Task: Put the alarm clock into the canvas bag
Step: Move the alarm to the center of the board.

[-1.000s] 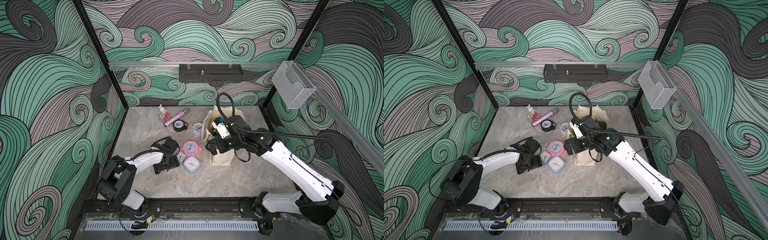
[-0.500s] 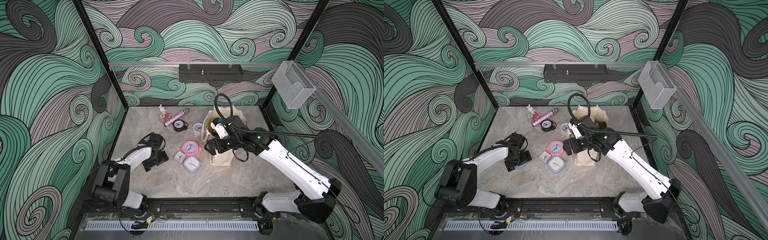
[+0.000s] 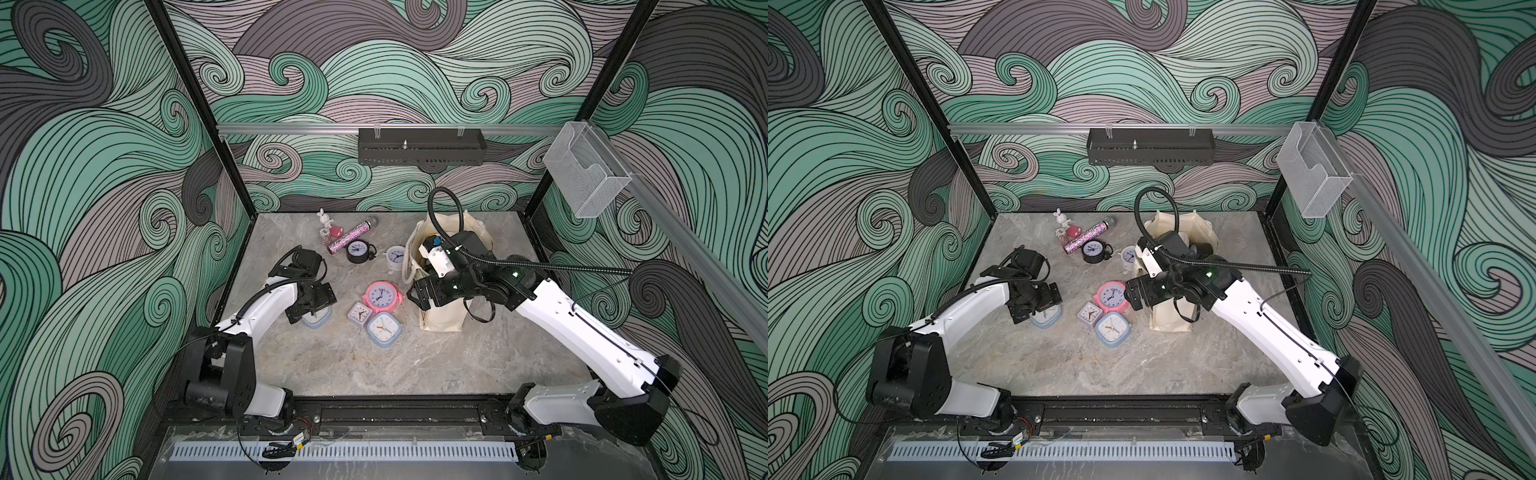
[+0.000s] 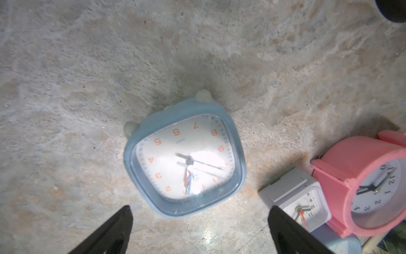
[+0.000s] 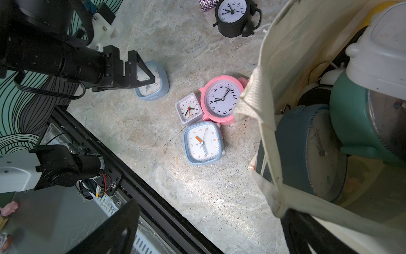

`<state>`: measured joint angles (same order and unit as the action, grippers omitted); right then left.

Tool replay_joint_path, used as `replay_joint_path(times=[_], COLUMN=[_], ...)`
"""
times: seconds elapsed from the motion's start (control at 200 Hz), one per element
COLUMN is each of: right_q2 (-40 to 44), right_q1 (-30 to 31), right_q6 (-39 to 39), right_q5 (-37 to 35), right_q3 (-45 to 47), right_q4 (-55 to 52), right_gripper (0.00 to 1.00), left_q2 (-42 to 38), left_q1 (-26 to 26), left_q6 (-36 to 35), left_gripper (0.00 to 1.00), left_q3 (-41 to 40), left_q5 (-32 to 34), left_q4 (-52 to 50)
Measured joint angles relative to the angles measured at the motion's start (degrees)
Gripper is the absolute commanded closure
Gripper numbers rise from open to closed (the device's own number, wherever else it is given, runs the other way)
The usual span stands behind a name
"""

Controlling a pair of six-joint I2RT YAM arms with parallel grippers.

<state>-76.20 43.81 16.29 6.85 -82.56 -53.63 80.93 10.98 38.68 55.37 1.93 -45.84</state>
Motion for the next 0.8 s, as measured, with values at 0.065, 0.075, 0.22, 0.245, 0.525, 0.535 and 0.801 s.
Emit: replay_joint_path(times=[0.065,0.075,0.22,0.245,0.525,0.535,0.801], right_q2=[0.0,0.0,-0.31,-0.35,-0.52,-0.52,-0.31], right_q1=[0.0,0.0,0.0,0.0,0.0,0.0,0.48], right_q6=[-0.2,-0.26,-0.9,-0.96,-1.16,-1.18,-2.1], right_q5=[0.26,0.33,0.9,0.96,1.09,1.07,-3.48], right_q3=[0.24,0.28,0.33,0.33,0.33,0.33,-2.05], right_q4=[0.22,0.24,0.59,0.68,0.72,0.72,-1.16], right_gripper=[0.0,0.0,0.0,0.0,0.0,0.0,0.0], left_q2=[-0.55,-0.55,2.95,4.13,9.62,9.68,14.19], left_q1=[-1.07,-1.29,-2.73,-2.82,-3.1,-3.1,-3.13], left_q6=[-0.33,-0.37,-0.52,-0.48,2.38,2.45,2.69], left_gripper=[0.01,0.01,0.01,0.01,0.01,0.01,0.01], left_q3=[0.0,0.0,0.83,1.11,1.51,1.51,5.9], left_q5=[-0.02,-0.04,-0.04,-0.04,-2.29,-2.36,-2.78], left_q4=[-0.07,-0.07,-0.24,-0.17,3.02,3.17,4.28])
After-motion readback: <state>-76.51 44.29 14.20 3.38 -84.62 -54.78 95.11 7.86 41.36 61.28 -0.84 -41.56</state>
